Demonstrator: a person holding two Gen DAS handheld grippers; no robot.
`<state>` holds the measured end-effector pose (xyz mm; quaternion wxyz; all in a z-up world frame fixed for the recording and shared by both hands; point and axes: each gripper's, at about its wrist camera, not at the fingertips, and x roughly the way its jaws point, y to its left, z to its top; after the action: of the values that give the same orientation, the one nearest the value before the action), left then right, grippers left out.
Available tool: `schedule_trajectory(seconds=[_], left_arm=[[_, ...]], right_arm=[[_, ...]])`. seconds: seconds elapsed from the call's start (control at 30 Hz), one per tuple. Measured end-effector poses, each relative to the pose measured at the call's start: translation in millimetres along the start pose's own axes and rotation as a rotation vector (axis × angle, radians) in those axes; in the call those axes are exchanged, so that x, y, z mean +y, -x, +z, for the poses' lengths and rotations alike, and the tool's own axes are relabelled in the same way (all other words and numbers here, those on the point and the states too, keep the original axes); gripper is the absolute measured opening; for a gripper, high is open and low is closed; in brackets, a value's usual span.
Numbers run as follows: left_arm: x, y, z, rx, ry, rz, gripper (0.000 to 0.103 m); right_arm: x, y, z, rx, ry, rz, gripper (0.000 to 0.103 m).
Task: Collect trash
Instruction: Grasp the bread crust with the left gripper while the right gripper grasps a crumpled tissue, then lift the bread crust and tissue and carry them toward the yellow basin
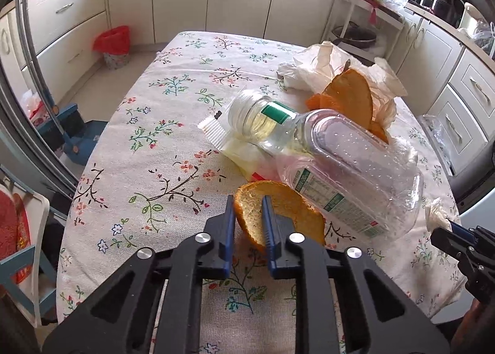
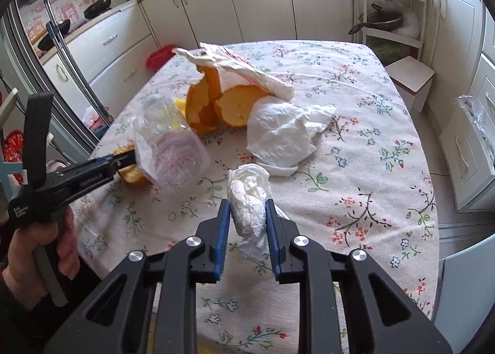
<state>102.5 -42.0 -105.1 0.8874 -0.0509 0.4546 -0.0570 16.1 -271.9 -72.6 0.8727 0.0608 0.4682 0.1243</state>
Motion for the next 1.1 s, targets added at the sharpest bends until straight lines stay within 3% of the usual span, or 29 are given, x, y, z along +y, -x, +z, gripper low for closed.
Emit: schedule_trajectory(seconds=[0.23, 1.1], left_arm=[[-2.7, 24.4, -3.8, -0.047, -0.001, -0.01, 0.005], [-12.8, 87.7, -25.7, -0.166, -0.039, -0.003, 0.005]], right_arm=[[11.1, 15.6, 5.6, -0.081, 0.008, 0.046, 0.024], [19.9, 30.0, 6.5, -0.162, -0.011, 0.099, 0.024]])
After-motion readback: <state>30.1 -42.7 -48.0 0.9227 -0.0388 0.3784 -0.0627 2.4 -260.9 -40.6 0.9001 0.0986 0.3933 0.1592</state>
